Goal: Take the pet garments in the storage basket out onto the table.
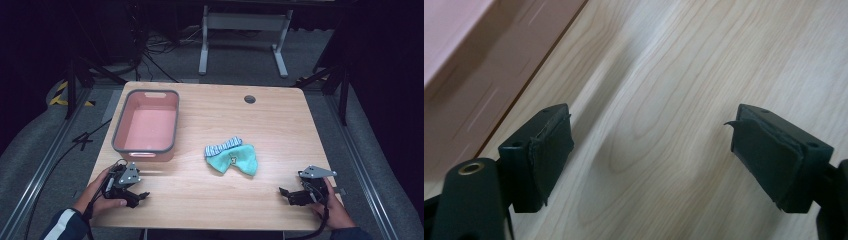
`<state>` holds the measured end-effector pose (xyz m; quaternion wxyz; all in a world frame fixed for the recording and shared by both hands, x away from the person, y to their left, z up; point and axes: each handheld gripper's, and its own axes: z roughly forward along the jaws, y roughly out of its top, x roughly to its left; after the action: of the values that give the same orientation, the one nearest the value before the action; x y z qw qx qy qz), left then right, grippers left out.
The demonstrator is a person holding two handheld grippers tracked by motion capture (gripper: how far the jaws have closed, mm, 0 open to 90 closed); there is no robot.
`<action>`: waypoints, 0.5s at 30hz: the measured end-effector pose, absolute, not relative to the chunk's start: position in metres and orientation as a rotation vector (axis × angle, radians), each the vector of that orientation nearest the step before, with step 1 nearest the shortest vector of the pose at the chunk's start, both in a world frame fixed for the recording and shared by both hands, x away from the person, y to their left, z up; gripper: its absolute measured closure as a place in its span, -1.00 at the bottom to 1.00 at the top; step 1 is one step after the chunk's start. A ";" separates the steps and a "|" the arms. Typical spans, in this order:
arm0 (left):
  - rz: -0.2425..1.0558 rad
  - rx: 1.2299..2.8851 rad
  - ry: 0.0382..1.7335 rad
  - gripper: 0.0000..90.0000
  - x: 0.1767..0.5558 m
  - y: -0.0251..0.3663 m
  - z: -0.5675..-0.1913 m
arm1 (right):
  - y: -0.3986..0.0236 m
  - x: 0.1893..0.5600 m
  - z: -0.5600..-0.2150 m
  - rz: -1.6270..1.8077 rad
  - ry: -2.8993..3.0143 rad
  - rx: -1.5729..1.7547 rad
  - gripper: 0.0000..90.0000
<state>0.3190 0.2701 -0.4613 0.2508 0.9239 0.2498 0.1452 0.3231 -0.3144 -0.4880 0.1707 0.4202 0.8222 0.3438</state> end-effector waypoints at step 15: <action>0.306 2.259 0.820 -0.68 0.318 0.309 -0.482 | -0.315 0.323 -0.488 0.973 2.335 1.192 -0.99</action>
<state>0.3182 0.3091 -0.4825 0.3520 0.8728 0.3169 0.1182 0.3230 -0.3145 -0.4880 0.1717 0.4199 0.8227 0.3426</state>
